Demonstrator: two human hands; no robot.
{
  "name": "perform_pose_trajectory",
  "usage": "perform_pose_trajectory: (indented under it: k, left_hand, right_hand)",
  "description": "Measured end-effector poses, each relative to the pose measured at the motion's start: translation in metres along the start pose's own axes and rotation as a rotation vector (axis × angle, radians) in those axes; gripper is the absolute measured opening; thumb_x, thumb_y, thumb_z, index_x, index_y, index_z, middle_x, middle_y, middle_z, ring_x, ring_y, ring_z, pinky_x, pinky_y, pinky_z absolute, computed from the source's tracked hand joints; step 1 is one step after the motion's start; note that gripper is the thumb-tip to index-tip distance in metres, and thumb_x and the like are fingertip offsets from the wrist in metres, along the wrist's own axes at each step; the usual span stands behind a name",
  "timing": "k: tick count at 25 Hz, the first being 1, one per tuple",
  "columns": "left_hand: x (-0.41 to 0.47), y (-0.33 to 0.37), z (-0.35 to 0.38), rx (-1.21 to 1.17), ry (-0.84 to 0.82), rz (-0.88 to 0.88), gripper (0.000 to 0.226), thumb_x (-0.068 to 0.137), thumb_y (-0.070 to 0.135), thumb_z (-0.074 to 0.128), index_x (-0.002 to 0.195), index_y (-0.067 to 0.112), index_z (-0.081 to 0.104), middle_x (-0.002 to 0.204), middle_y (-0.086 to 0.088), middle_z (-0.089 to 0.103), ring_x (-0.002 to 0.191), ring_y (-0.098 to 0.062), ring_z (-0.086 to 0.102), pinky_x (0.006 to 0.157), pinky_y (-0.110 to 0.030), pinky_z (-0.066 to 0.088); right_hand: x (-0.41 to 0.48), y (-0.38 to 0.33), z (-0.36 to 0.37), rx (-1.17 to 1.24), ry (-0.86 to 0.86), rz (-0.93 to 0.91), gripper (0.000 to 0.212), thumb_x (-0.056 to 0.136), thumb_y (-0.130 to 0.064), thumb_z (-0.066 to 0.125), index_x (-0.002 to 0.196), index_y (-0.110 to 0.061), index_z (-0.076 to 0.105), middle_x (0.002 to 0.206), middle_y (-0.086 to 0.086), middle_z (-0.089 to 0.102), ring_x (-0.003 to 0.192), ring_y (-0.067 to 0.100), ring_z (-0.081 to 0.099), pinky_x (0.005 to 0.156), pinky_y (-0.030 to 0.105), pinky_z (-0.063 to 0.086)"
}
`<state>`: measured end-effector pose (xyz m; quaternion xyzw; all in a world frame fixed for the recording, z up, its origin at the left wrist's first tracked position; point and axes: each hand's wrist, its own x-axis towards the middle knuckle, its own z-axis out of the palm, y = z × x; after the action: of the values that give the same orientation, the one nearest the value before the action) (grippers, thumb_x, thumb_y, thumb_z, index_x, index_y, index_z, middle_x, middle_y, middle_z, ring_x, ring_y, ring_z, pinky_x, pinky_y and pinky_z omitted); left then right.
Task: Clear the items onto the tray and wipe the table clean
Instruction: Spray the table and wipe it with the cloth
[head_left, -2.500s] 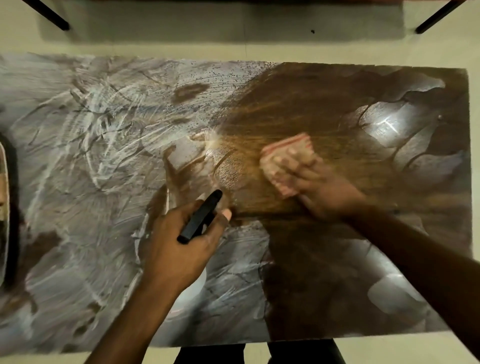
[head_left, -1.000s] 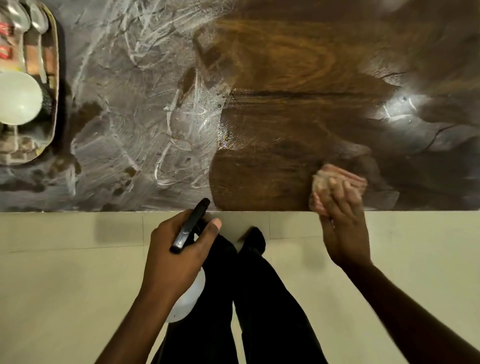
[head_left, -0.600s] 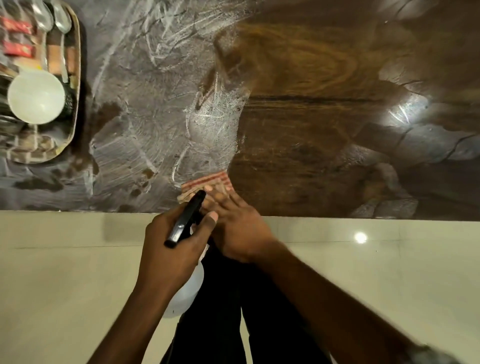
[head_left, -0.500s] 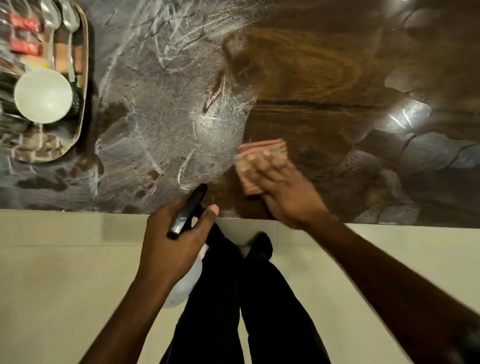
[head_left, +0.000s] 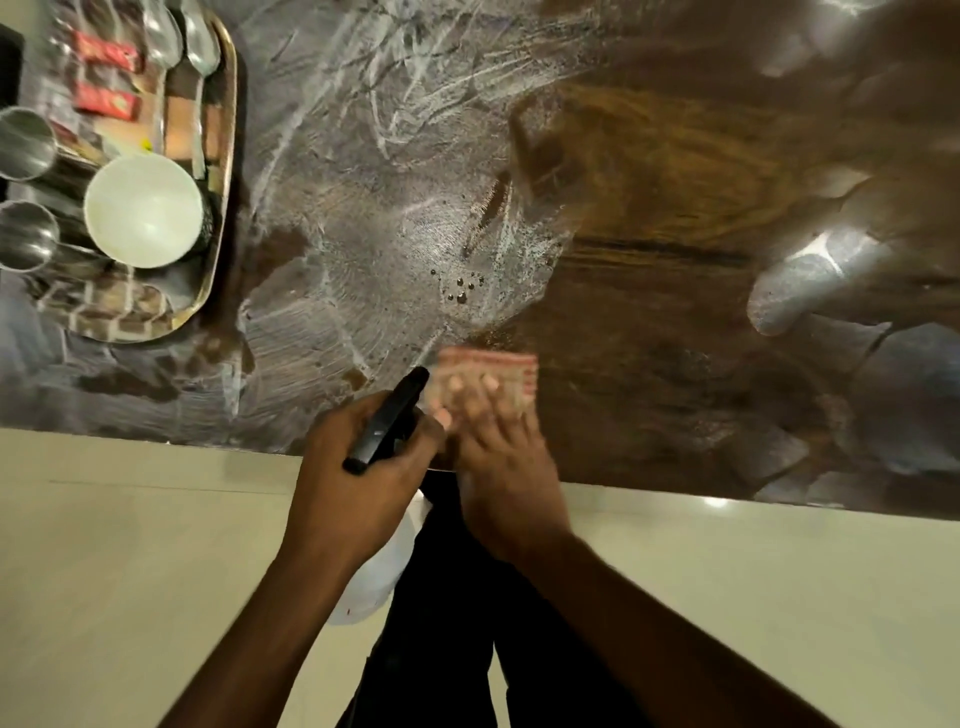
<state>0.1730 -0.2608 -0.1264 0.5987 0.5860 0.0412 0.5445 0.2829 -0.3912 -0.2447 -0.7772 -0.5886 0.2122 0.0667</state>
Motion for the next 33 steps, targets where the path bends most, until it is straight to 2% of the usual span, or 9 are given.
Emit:
perform_pose_trajectory:
  k: [3, 5, 9, 12, 14, 18, 22, 28, 33]
  left_hand:
    - [0.008, -0.002, -0.005, -0.001, -0.044, 0.002, 0.026, 0.096, 0.027, 0.077, 0.075, 0.019, 0.064, 0.058, -0.012, 0.053, 0.046, -0.022, 0.048, 0.056, -0.038, 0.043]
    - [0.014, -0.001, -0.009, -0.047, -0.088, 0.0, 0.028, 0.095, 0.034, 0.078, 0.077, 0.016, 0.065, 0.061, -0.018, 0.052, 0.051, -0.035, 0.049, 0.059, -0.041, 0.043]
    - [0.029, 0.004, -0.016, -0.125, -0.098, -0.044, 0.036, 0.086, 0.054, 0.077, 0.088, 0.019, 0.07, 0.069, -0.018, 0.058, 0.051, -0.019, 0.053, 0.06, -0.045, 0.047]
    - [0.04, 0.014, -0.021, -0.14, -0.085, -0.021, 0.033, 0.086, 0.052, 0.077, 0.086, 0.019, 0.07, 0.06, -0.006, 0.057, 0.047, -0.011, 0.052, 0.059, -0.044, 0.047]
    - [0.047, 0.022, -0.025, -0.128, -0.043, -0.01, 0.034, 0.083, 0.053, 0.074, 0.084, 0.019, 0.07, 0.059, -0.005, 0.057, 0.046, -0.011, 0.05, 0.058, -0.044, 0.047]
    - [0.062, 0.037, -0.031, -0.066, 0.005, 0.048, 0.015, 0.091, 0.036, 0.079, 0.083, 0.027, 0.07, 0.054, 0.007, 0.059, 0.042, -0.005, 0.052, 0.055, -0.034, 0.044]
    - [0.076, 0.049, -0.035, -0.026, 0.015, 0.11, 0.008, 0.094, 0.034, 0.078, 0.088, 0.037, 0.074, 0.058, 0.011, 0.065, 0.044, -0.002, 0.056, 0.052, -0.033, 0.045]
    - [0.101, 0.06, -0.026, -0.024, 0.04, 0.037, 0.031, 0.09, 0.051, 0.079, 0.083, 0.022, 0.07, 0.065, -0.007, 0.068, 0.041, -0.008, 0.055, 0.05, -0.035, 0.049]
    - [0.125, 0.087, -0.013, -0.01, 0.045, 0.029, 0.05, 0.08, 0.065, 0.072, 0.085, 0.016, 0.064, 0.063, -0.015, 0.055, 0.039, -0.009, 0.048, 0.052, -0.036, 0.045]
  right_hand:
    - [-0.001, 0.038, -0.015, -0.111, -0.223, -0.642, 0.074, 0.093, -0.035, 0.053, 0.164, -0.033, 0.034, 0.176, -0.006, 0.024, 0.166, 0.028, 0.016, 0.133, 0.057, 0.02]
    - [0.025, 0.099, -0.047, -0.187, -0.285, -0.725, 0.071, 0.096, -0.036, 0.047, 0.166, -0.034, 0.035, 0.178, -0.005, 0.025, 0.167, 0.027, 0.015, 0.134, 0.054, 0.015]
    - [0.093, 0.186, -0.112, -0.045, -0.024, -0.022, 0.068, 0.102, -0.031, 0.042, 0.169, -0.03, 0.026, 0.179, 0.004, 0.02, 0.167, 0.034, 0.01, 0.132, 0.06, 0.017]
    - [0.143, 0.133, -0.109, 0.176, 0.244, 0.543, 0.071, 0.101, -0.032, 0.038, 0.171, -0.027, 0.024, 0.18, 0.007, 0.014, 0.168, 0.034, 0.005, 0.134, 0.057, 0.007]
    - [0.152, 0.071, -0.082, 0.153, 0.263, 0.609, 0.073, 0.099, -0.031, 0.04, 0.17, -0.024, 0.026, 0.18, 0.01, 0.016, 0.167, 0.038, 0.007, 0.134, 0.059, 0.008]
    - [0.081, -0.029, -0.015, 0.007, -0.084, -0.092, 0.063, 0.097, -0.034, 0.05, 0.16, -0.029, 0.046, 0.176, 0.003, 0.028, 0.167, 0.036, 0.01, 0.128, 0.064, 0.023]
    - [0.082, 0.03, -0.035, -0.165, -0.307, -0.769, 0.065, 0.1, -0.038, 0.046, 0.164, -0.033, 0.04, 0.178, -0.005, 0.025, 0.168, 0.028, 0.006, 0.134, 0.056, 0.007]
    - [0.208, 0.186, -0.14, -0.083, 0.007, 0.049, 0.069, 0.103, -0.039, 0.035, 0.17, -0.035, 0.02, 0.18, 0.001, 0.016, 0.166, 0.034, 0.014, 0.132, 0.056, 0.021]
    - [0.262, 0.144, -0.138, 0.067, 0.184, 0.497, 0.069, 0.105, -0.034, 0.035, 0.171, -0.029, 0.019, 0.181, 0.006, 0.009, 0.167, 0.038, 0.002, 0.134, 0.061, 0.01]
